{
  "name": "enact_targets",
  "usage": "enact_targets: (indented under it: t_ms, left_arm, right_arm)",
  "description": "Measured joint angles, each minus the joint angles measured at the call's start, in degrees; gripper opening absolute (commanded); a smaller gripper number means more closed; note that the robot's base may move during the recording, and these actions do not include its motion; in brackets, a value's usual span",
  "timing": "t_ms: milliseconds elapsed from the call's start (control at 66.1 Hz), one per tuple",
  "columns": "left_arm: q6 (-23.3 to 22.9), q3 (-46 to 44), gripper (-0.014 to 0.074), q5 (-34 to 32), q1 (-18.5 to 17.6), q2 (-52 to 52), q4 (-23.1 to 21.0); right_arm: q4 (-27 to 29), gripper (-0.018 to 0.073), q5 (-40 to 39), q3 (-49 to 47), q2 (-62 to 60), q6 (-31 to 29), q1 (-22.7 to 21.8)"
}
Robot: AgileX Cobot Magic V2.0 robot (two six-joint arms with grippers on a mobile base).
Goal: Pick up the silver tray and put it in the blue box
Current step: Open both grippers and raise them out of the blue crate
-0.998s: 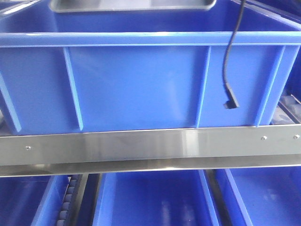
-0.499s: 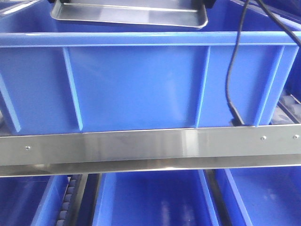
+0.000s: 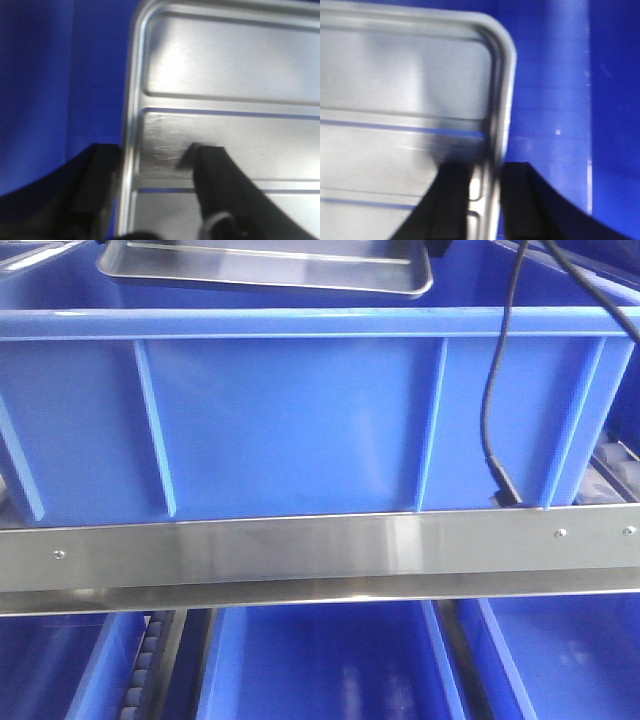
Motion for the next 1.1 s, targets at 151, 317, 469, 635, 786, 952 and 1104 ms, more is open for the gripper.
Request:
enact_targets:
  t_ms: [151, 317, 469, 635, 786, 952, 1104]
  left_arm:
    - [-0.36, -0.11, 0.0349, -1.42, -0.12, 0.13, 0.71]
    - [-0.46, -0.11, 0.0349, -2.59, 0.23, 0.13, 0.33]
    - [-0.46, -0.11, 0.0349, -2.84, 1.13, 0.28, 0.33]
    - [-0.46, -0.11, 0.0298, -2.84, 1.86, 0.31, 0.56]
    - [-0.46, -0.11, 0.0046, -2.84, 1.86, 0.31, 0.31]
    - [-0.46, -0.11, -0.0006, -3.09, 1.86, 0.31, 0.20]
    - [0.19, -0.11, -0.0005, -3.00, 1.86, 0.31, 0.10]
  right_arm:
    - [2.02, 0.0399, 0.00, -0.12, 0.00, -0.16, -0.61]
    - [3.39, 0.0399, 0.00, -0.25, 0.00, -0.26, -2.33]
    - [3.47, 0.0399, -0.34, -0.33, 0.00, -0.36, -2.81]
    - [3.47, 0.0370, -0.69, -0.46, 0.00, -0.36, -2.81]
    - [3.71, 0.0144, -0.69, -0.46, 0.00, -0.36, -2.81]
    - [4.03, 0.0057, -0.72, -0.46, 0.00, -0.36, -2.81]
    - [5.78, 0.0057, -0.82, -0.46, 0.00, -1.34, -2.81]
